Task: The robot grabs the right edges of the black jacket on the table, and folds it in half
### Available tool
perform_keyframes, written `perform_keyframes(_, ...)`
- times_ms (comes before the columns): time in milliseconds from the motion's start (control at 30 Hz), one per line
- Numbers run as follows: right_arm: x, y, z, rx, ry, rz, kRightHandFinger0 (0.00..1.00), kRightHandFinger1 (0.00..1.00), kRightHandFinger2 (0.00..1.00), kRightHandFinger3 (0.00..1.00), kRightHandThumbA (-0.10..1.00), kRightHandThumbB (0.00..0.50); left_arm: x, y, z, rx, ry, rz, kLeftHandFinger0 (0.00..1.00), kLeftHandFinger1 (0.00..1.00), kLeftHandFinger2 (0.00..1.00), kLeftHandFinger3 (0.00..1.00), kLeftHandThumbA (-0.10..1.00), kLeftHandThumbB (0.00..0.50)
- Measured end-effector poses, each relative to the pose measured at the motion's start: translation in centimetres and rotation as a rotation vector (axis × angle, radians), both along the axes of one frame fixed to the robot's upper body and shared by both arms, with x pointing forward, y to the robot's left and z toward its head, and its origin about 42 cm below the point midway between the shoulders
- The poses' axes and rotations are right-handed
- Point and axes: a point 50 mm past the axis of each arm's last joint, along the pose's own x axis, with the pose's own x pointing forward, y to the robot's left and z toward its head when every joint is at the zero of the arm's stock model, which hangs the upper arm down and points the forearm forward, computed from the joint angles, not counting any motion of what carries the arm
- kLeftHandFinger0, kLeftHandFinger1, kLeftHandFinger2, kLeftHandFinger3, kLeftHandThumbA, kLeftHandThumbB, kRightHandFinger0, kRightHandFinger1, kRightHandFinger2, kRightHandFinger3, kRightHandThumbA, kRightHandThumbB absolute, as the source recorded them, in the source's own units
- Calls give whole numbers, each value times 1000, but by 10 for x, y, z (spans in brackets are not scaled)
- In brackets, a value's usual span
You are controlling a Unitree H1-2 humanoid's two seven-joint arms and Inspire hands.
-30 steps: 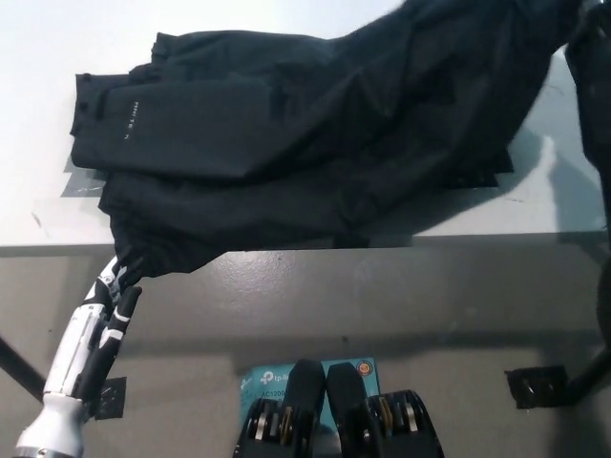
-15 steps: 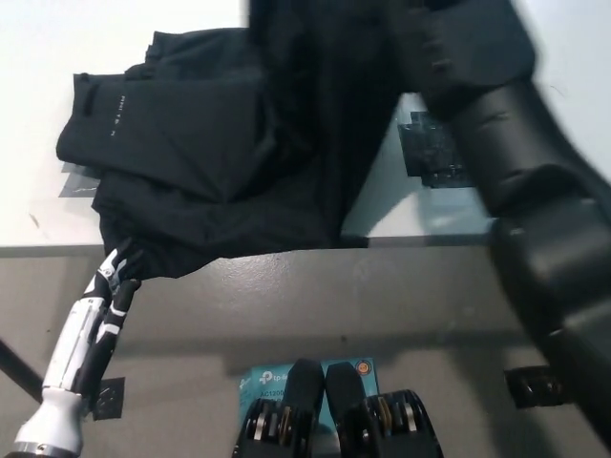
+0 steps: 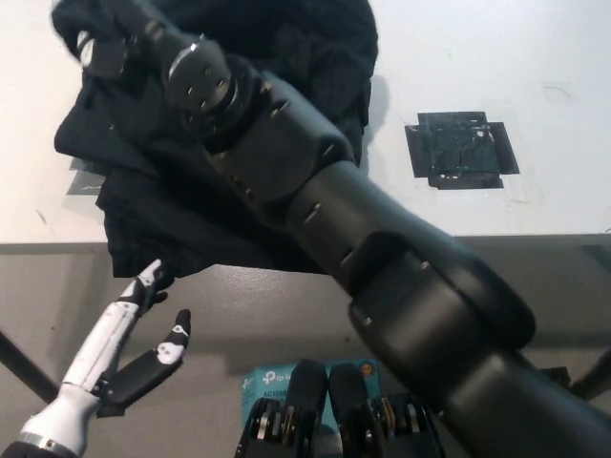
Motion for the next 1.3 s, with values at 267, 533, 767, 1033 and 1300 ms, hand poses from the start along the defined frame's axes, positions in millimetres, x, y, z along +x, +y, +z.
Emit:
perform_keyframes(267, 6, -17, -52, -114, 21, -17, 250, 608, 879, 776, 62, 203, 0, -3, 5, 43, 4, -37, 1000, 1000, 1000, 1000, 121, 37)
perform_keyframes(533, 11, -29, -68, -248, 99, 42, 1000, 1000, 1000, 1000, 665, 396, 2, -5, 7, 51, 8, -52, 1000, 1000, 1000, 1000, 53, 47)
perform_keyframes(767, 11, -29, -60, -391, 121, 120, 1000, 1000, 1000, 1000, 844, 413, 5, -7, 9, 56, 2, -59, 1000, 1000, 1000, 1000, 63, 57)
perform_keyframes(1033, 5, -8, 2, -498, 90, 235, 1000, 1000, 1000, 1000, 1000, 300, 9, -16, 9, 54, 14, -93, 1000, 1000, 1000, 1000, 94, 65)
perform_keyframes(1300, -5, -1, 76, -585, 1, 324, 1000, 1000, 1000, 1000, 863, 462, 10, -20, 3, 57, 30, -100, 1000, 1000, 1000, 1000, -8, 63)
